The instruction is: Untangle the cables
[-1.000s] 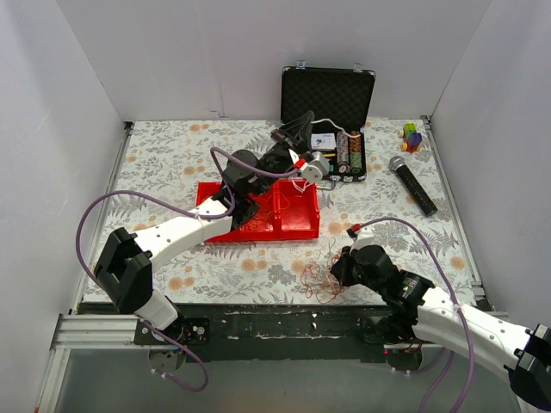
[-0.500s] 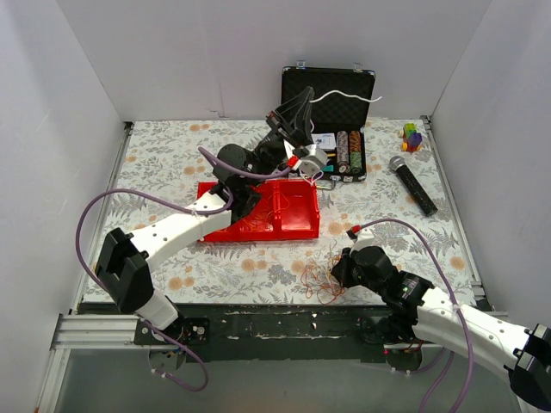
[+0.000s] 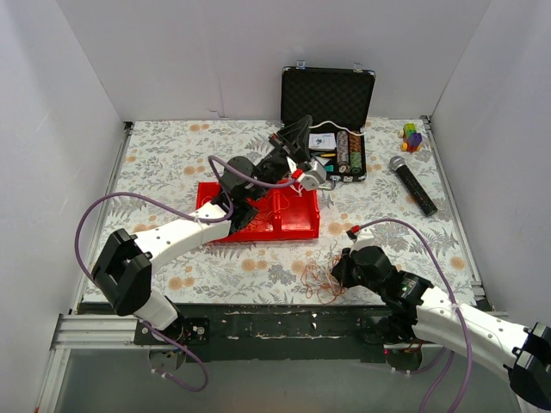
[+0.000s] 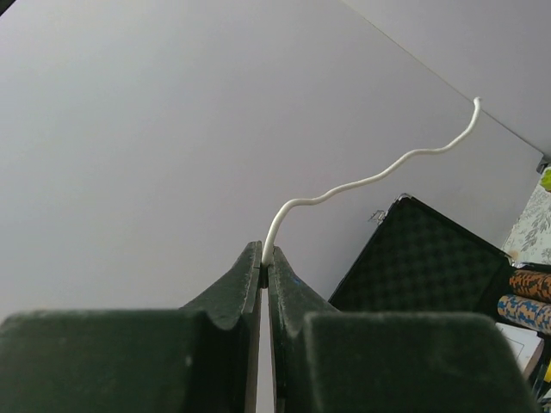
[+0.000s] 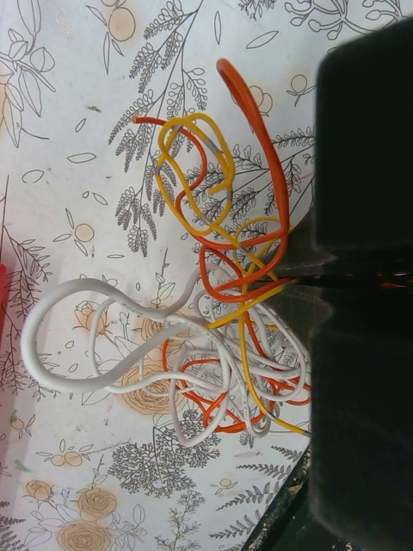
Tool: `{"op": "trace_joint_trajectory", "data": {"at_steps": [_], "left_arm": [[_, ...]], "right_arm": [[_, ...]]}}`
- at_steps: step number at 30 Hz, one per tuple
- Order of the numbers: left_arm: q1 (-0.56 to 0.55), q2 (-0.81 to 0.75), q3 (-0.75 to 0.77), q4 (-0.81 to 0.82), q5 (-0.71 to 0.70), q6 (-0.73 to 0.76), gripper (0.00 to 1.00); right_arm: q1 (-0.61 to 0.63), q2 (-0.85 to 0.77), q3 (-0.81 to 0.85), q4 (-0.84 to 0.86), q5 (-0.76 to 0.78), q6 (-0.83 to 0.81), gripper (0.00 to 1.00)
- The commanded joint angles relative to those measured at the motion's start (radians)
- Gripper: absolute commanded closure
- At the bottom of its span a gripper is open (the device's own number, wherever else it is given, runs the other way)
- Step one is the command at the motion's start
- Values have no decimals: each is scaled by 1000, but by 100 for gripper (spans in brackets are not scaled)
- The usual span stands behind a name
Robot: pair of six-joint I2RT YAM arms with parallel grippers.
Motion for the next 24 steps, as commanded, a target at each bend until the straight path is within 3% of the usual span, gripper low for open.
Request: {"op": "trace_joint_trajectory", "data": {"at_steps": [1,13,21,24], "left_arm": [[0,-56,-12,9,-21,-13,100],[-9,-93,-131,-118,-55,-103,100],[-9,11,-158,-136,-83,-189,100],[-9,60,-173,-185,-156,-217,100]], "right_arm": [[-3,2,3,29,20,6,99],[-3,3,0,38,24,6,99],[-3,14,2,52,29,5,99],[-3,13,3,49,34,5,99]]}}
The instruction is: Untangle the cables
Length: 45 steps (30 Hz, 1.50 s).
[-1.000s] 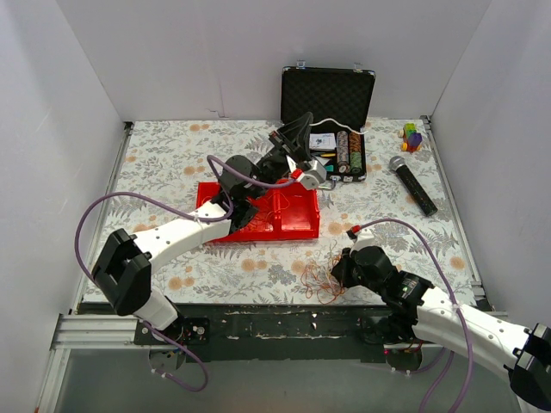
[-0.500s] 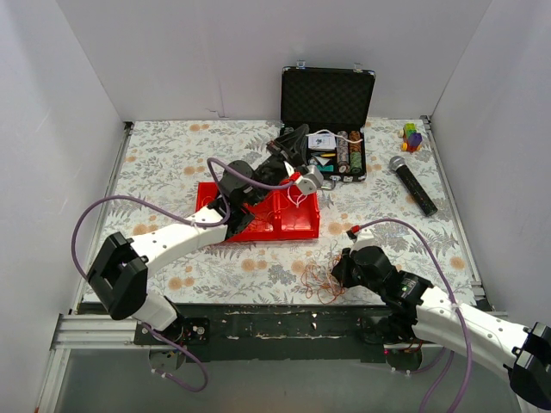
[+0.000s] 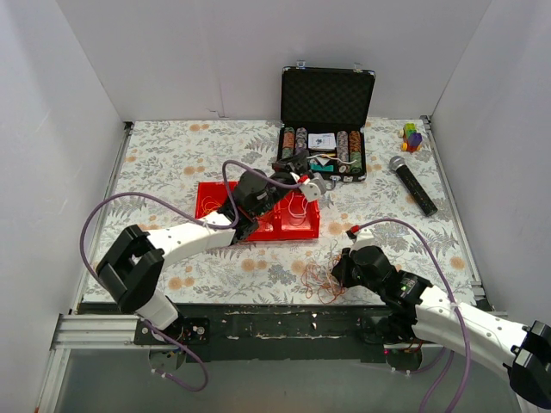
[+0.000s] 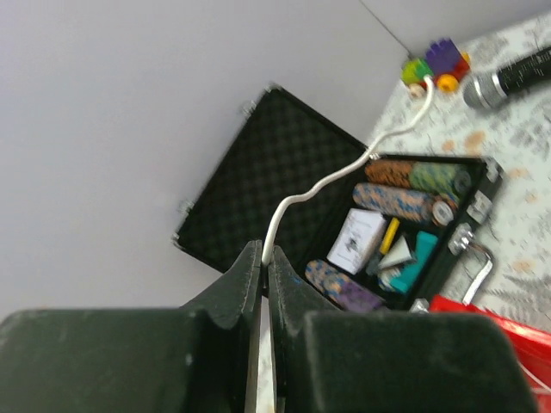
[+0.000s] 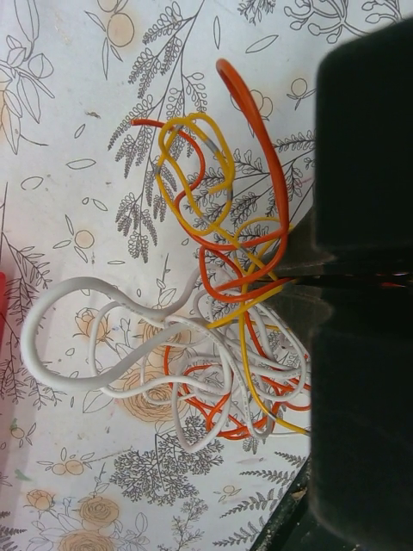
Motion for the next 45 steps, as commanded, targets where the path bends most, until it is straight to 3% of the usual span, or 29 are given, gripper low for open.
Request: {"op": "trace_joint_trajectory", "data": {"at_steps": [1,7,14,17,23,27,32,45], "left_arm": [[-2,57,-42,-67,-92,-46,100],[1,66,-190,-47,-105,125,100],[7,55,-215,-274,47,379,100],[5,70,-203,-292,64,471,100],[25,78,-118,-396,32,431,100],[59,22,-154,-384,29,445,100],[90,-40,-163,-438,0,361,100],[122,-146,-279,-398,30,446,100]], "right_arm": [[-3,-9,4,40,27,6,99],[-3,-26,0,26,36,9,99],[-3,-15,0,35,33,8,99],[-3,-9,3,34,31,8,99],[-3,-14,1,26,37,9,99],[-3,-9,1,29,34,8,99],[-3,2,3,35,30,9,99],[-2,26,7,48,22,12,99]]}}
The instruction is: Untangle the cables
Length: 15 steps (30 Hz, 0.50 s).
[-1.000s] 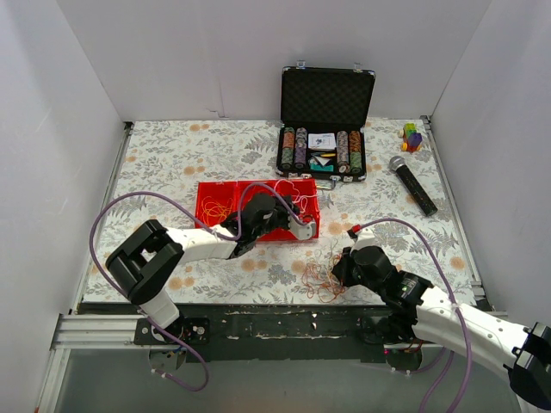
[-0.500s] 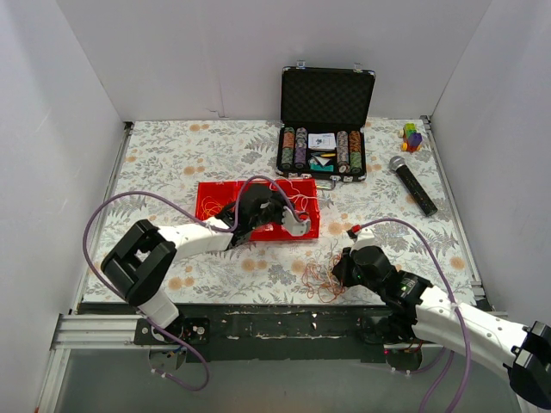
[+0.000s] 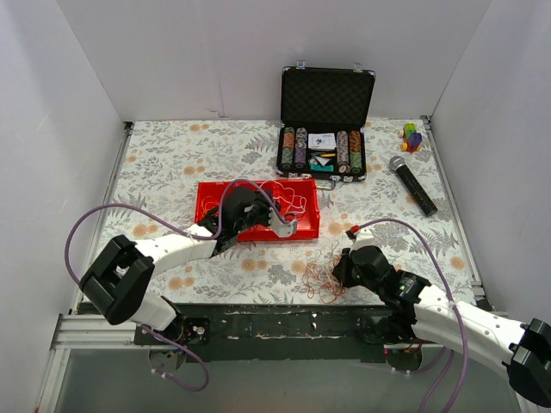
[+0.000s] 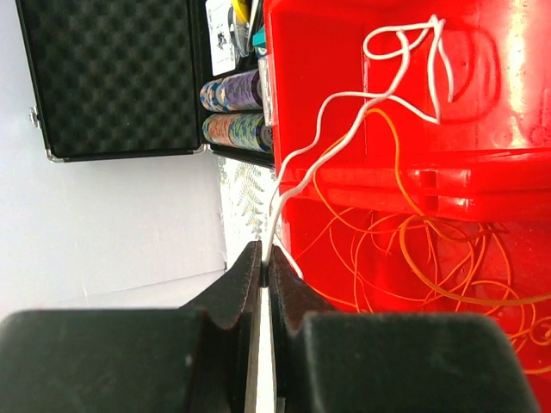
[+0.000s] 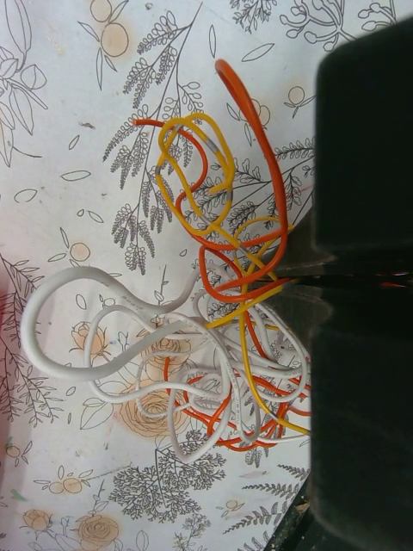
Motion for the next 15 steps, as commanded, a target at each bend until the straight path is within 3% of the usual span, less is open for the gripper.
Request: {"op": "trace_joint_trajectory", "data": {"at_steps": [1,15], "left_arm": [[6,-48,-19,10,27,54,100],[-63,155,158,123,142,63,100]], "right_arm": [[-3,5,9,47,5,14,99],[-3,9,8,50,7,13,99]]}}
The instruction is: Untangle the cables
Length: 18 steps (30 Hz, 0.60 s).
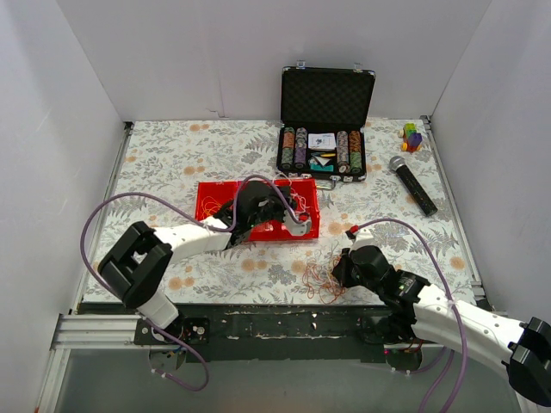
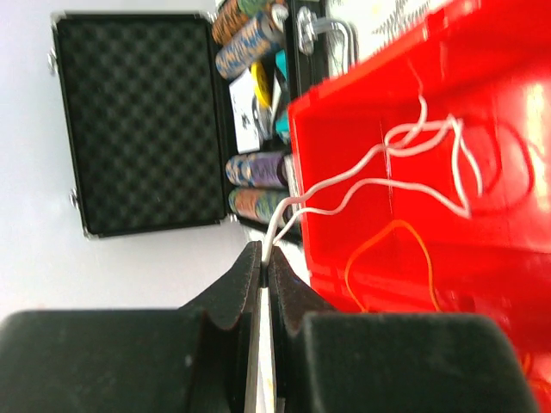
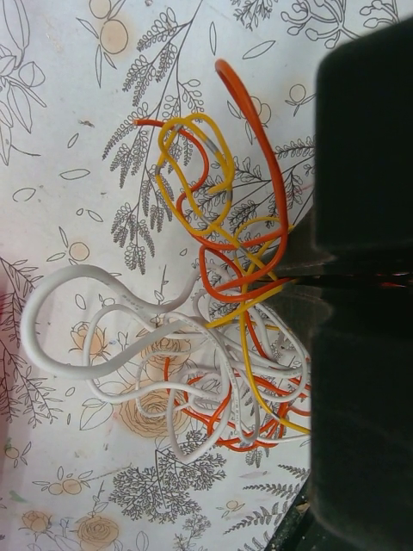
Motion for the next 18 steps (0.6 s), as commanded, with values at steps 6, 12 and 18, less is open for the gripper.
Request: {"op": "trace_joint_trajectory", "data": {"at_steps": [6,12,18], "left_arm": [[-62,108,118,17,127,-68,100],[-72,154,131,-68,170,-105,100],[-82,170,251,-215,173,-200,64]], "right_arm": [[-5,-9,12,35,17,5,99],[-5,-30,13,29,22,6,99],[-5,-26,27,27,19,3,99]]}}
